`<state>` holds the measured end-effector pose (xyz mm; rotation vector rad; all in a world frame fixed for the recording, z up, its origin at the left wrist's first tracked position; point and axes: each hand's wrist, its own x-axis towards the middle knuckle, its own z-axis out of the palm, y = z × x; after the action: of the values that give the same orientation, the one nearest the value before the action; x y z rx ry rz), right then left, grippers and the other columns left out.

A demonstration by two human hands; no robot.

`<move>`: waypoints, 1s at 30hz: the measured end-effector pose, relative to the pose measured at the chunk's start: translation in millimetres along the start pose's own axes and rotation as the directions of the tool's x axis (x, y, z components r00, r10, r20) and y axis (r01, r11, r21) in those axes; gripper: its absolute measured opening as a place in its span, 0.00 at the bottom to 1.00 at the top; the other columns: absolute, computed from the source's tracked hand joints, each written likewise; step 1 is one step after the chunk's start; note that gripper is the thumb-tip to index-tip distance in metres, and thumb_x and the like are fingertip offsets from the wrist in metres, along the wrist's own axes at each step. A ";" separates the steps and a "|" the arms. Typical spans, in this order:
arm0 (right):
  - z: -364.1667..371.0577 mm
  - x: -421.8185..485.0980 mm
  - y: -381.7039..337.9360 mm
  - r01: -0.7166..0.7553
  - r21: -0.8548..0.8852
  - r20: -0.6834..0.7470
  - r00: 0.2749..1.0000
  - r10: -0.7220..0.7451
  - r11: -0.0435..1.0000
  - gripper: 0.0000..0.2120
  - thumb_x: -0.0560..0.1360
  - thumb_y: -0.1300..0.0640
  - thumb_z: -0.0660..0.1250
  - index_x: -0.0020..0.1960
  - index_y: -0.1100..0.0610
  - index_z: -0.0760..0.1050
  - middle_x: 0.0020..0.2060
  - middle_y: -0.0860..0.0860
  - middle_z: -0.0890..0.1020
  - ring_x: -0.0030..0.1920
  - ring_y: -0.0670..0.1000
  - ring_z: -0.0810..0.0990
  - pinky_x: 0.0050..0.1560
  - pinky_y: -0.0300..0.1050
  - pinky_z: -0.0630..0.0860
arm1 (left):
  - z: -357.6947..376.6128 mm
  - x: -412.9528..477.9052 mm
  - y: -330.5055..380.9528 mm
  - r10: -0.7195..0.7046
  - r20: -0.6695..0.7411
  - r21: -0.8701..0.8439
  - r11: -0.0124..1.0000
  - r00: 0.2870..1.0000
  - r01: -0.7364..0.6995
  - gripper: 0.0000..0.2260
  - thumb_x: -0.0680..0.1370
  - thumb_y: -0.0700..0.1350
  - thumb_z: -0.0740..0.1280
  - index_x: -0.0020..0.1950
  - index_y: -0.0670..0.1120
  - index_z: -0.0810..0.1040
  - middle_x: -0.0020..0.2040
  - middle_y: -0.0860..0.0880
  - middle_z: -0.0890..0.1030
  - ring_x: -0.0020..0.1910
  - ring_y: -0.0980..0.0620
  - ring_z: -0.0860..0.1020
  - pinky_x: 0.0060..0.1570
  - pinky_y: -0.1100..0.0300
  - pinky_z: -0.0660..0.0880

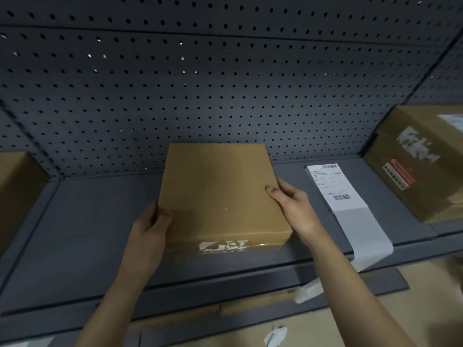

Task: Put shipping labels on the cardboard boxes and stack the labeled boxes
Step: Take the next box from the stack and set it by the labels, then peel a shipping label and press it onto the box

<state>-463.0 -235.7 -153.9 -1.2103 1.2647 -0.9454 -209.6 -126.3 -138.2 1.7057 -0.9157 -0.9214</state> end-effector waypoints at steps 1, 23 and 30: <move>-2.1 -0.6 -0.8 0.018 -0.038 -0.044 0.999 -0.020 0.999 0.19 0.80 0.55 0.66 0.71 0.54 0.74 0.60 0.45 0.82 0.57 0.43 0.82 0.50 0.28 0.75 | 0.2 -2.1 4.0 0.030 -0.036 0.053 0.998 0.999 -0.028 0.13 0.83 0.42 0.60 0.63 0.57 0.75 0.48 0.61 0.77 0.50 0.56 0.76 0.46 0.64 0.71; -197.2 -9.4 49.0 -0.301 -0.771 -0.391 0.920 -0.043 0.562 0.27 0.74 0.43 0.71 0.70 0.49 0.70 0.62 0.58 0.77 0.61 0.65 0.74 0.60 0.58 0.73 | 232.5 -60.2 58.3 0.397 0.437 0.238 0.814 0.807 -0.530 0.10 0.79 0.43 0.64 0.57 0.52 0.81 0.49 0.57 0.83 0.47 0.60 0.81 0.52 0.59 0.77; -202.8 0.5 51.4 -0.235 -0.756 -0.336 0.941 -0.054 0.611 0.29 0.74 0.48 0.71 0.73 0.47 0.68 0.68 0.53 0.74 0.66 0.62 0.70 0.65 0.59 0.65 | 273.9 -58.4 48.5 0.210 0.450 0.288 0.886 0.868 -0.363 0.08 0.80 0.44 0.64 0.54 0.53 0.81 0.49 0.54 0.83 0.47 0.60 0.79 0.46 0.67 0.73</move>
<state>-668.8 -254.5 -186.3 -1.6745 2.1384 -0.4893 -485.5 -192.8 -152.8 1.6326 -1.6709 -0.9582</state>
